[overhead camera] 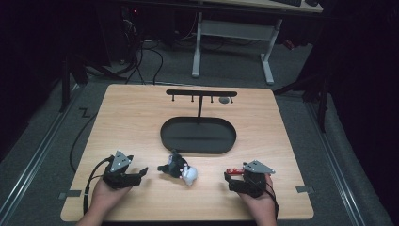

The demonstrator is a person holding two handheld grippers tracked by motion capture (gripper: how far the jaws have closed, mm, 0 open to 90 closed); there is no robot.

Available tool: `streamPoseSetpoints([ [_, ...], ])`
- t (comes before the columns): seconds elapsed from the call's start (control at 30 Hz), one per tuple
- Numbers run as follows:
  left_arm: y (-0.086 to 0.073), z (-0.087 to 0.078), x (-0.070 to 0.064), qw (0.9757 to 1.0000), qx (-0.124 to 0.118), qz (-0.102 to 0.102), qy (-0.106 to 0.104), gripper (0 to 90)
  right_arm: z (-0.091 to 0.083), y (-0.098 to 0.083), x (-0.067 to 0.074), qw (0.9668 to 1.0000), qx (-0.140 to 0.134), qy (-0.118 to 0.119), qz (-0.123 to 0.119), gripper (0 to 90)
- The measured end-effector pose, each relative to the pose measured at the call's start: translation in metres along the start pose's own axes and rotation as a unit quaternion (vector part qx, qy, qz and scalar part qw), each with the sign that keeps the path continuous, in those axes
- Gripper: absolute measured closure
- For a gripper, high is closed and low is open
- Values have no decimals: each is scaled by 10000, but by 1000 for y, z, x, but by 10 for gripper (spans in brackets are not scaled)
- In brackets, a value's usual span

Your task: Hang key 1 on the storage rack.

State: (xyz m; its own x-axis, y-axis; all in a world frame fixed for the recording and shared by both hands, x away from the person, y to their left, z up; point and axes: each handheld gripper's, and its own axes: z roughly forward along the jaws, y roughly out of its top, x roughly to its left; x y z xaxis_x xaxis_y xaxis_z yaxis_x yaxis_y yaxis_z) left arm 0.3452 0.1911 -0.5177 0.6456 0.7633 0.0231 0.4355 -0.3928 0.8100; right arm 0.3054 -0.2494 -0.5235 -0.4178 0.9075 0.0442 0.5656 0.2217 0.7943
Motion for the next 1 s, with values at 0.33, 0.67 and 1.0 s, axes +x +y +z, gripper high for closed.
streamPoseSetpoints([
  [0.33, 0, 1, -4, 9999, 41, 95, -93, 247, -3, 2, 1, 9992, 348, 18, 207, 123],
  [0.67, 1, 2, -8, 9997, 64, 227, -117, 248, -7, 11, -2, 9975, 566, 397, 177, 202],
  [1.0, 1, 3, -8, 9992, 83, 340, -204, 248, 3, 25, -3, 9951, 912, 289, 261, 120],
])
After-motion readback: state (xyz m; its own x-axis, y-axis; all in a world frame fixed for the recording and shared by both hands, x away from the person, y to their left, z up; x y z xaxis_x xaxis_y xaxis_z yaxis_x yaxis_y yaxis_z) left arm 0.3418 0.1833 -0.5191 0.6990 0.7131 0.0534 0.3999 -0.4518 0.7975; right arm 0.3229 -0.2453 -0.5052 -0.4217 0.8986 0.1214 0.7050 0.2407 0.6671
